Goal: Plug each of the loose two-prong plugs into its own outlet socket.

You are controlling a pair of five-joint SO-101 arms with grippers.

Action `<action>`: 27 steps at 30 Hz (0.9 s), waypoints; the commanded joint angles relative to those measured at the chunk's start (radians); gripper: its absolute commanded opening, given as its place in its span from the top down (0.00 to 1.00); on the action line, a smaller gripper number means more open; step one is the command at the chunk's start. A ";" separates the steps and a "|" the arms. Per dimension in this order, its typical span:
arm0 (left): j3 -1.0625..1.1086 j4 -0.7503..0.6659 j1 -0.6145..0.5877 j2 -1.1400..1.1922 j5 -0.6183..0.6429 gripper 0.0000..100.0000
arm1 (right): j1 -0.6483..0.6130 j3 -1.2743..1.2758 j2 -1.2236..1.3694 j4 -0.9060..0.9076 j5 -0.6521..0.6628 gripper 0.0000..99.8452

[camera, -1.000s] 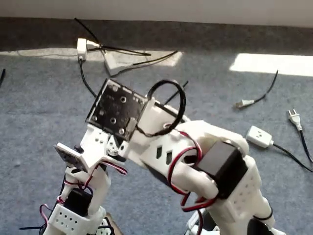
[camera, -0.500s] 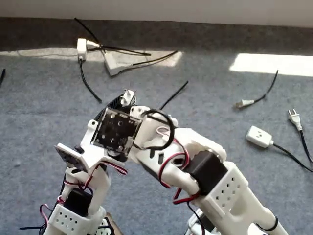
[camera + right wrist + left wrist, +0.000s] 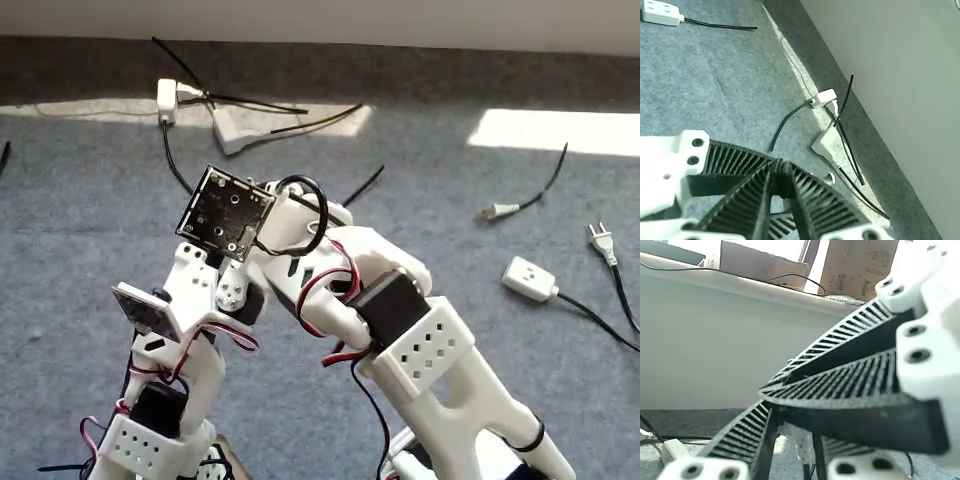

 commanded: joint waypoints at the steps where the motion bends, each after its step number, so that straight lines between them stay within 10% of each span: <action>1: -0.015 -0.009 0.001 -0.018 0.005 0.99 | 0.151 -0.012 0.030 -0.070 0.014 0.99; 27: -0.018 -0.014 -0.002 -0.018 0.005 0.99 | 0.234 -0.012 0.027 -0.094 0.015 0.99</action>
